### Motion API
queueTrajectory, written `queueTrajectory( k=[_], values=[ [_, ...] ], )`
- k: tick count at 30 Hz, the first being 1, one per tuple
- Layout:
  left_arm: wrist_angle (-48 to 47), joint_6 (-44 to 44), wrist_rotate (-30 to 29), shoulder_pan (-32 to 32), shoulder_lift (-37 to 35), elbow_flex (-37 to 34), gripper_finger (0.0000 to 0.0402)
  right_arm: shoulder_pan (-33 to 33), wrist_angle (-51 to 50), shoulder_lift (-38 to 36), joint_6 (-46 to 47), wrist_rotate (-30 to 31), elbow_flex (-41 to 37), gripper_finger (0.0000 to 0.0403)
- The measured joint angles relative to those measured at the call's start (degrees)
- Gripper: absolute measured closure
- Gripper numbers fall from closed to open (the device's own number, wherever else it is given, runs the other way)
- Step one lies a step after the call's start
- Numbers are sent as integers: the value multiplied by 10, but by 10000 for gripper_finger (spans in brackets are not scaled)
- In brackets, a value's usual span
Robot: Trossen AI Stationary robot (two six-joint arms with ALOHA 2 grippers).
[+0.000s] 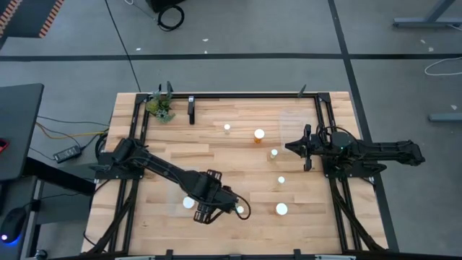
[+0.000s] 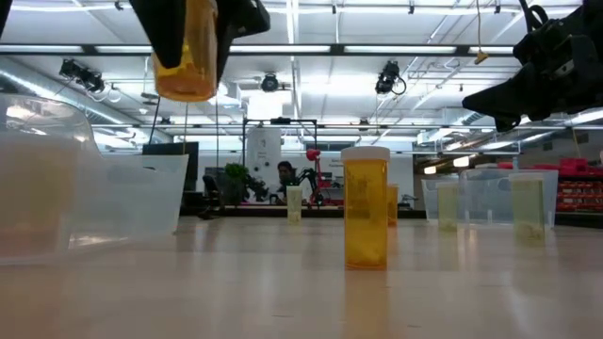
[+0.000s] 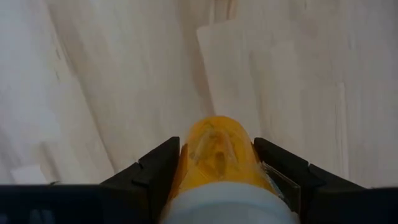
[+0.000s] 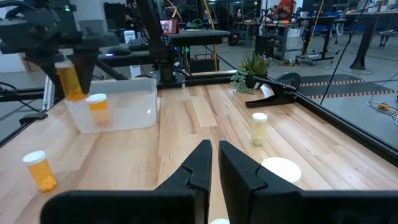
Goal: Pick and place medicine bottles into bin by pill shape (circle, oval)
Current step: Put the large orange pill bottle into the bottom transparent bin
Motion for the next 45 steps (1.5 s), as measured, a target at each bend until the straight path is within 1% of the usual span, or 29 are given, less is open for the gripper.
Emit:
queueTrajectory(
  k=[4, 10, 17, 20, 24, 27, 31, 35, 39, 42, 45],
  values=[
    [-35, -4, 0, -2, 0, 0, 196, 0, 0, 0, 0, 0, 0, 366],
    [-53, -5, -12, -2, 0, -10, 204, 0, 0, 0, 0, 0, 0, 366],
    [-71, -5, -26, -3, 0, -10, 197, 0, 0, 0, 0, 0, 0, 366],
    [-67, -12, -27, -3, -1, -23, 199, 0, 0, 0, 0, 0, 0, 366],
    [-70, -17, -27, -6, -7, -68, 203, 0, 0, 0, 0, 0, 0, 366],
    [-69, -17, -26, -7, -16, -110, 198, 0, 0, 0, 0, 0, 0, 366],
    [-56, -26, -26, -7, -49, -157, 196, 0, -2, 0, 0, 0, 0, 366],
    [-21, -51, -27, -3, -96, -205, 201, 0, -1, 0, 0, 0, 0, 366],
    [21, -75, -27, -1, -139, -263, 197, 0, -1, 0, 0, 0, 0, 366],
    [48, -80, -27, 2, -160, -301, 193, 0, -1, 0, 0, 0, 0, 366],
    [71, -78, -27, 8, -162, -331, 194, 0, 0, 0, 0, 0, 0, 366]
  ],
)
